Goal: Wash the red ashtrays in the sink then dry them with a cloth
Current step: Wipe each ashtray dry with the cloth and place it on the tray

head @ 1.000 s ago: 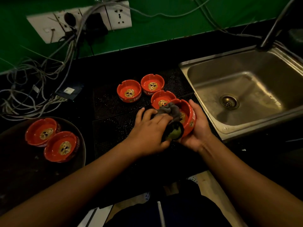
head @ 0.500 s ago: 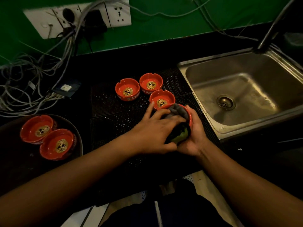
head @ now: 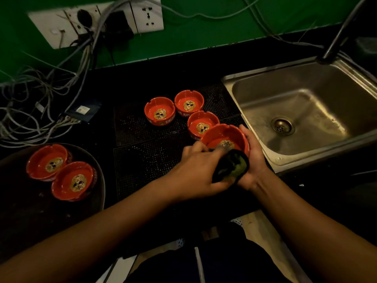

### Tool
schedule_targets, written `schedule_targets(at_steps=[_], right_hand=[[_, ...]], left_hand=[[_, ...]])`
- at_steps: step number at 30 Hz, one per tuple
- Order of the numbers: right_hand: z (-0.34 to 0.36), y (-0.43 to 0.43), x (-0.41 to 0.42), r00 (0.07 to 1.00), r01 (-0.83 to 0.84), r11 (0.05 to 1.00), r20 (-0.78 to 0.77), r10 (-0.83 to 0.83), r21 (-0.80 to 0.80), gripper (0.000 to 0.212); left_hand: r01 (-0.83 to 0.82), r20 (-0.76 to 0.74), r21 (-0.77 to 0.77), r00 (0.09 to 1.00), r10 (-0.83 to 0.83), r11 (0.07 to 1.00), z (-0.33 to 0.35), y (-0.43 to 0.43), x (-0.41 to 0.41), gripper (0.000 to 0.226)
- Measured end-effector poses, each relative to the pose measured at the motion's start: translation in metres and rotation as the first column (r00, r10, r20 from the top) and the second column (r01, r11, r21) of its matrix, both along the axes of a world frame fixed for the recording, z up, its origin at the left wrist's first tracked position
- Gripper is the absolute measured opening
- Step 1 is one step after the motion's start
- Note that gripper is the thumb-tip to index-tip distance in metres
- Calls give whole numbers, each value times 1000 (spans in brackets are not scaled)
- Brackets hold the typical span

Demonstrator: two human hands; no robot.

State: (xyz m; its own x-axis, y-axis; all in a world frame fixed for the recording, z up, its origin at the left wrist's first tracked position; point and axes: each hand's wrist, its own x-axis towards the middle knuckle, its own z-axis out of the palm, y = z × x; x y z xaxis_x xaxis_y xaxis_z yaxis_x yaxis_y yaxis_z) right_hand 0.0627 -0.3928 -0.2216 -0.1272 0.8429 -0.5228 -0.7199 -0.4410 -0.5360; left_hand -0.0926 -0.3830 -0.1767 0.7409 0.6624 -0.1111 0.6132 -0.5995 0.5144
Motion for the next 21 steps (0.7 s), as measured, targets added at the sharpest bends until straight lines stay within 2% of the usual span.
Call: schedule_targets(at_steps=[2,5,7,9,12,15,19,21], right_hand=[[2,-1,-1,1000,-6,1000,-17,6,-25,68],[3,1,-3,1000,19,1000,-18,-19,-16,63],[6,5,-5,999,42,999,-19,-42,-3,56],[7,8,-5,998,61,998,-16,-61,17,52],[7,10,-2,999,25,1000,-30,-25,6,58],[4,8,3,1000,-28,999,4,28,-23,65],[5,10,7,999,13,999,33,-15,52,68],[6,11,8,999,40,997,14,-41,67,68]], left_hand=[[-5,127,-127,992,21,992,3,-5,5,68],[-24,99,-200,994,45,979,5,-5,11,72],[-31,55,-95,998,36,995,6,0,13,72],[-25,12,81,1000,24,996,3,10,14,71],[-6,-93,223,995,27,975,-2,23,7,72],[-2,-132,260,991,37,966,-8,28,-5,71],[-21,-114,301,992,58,953,-4,25,-11,62],[-28,-117,228,992,56,973,0,22,-8,54]])
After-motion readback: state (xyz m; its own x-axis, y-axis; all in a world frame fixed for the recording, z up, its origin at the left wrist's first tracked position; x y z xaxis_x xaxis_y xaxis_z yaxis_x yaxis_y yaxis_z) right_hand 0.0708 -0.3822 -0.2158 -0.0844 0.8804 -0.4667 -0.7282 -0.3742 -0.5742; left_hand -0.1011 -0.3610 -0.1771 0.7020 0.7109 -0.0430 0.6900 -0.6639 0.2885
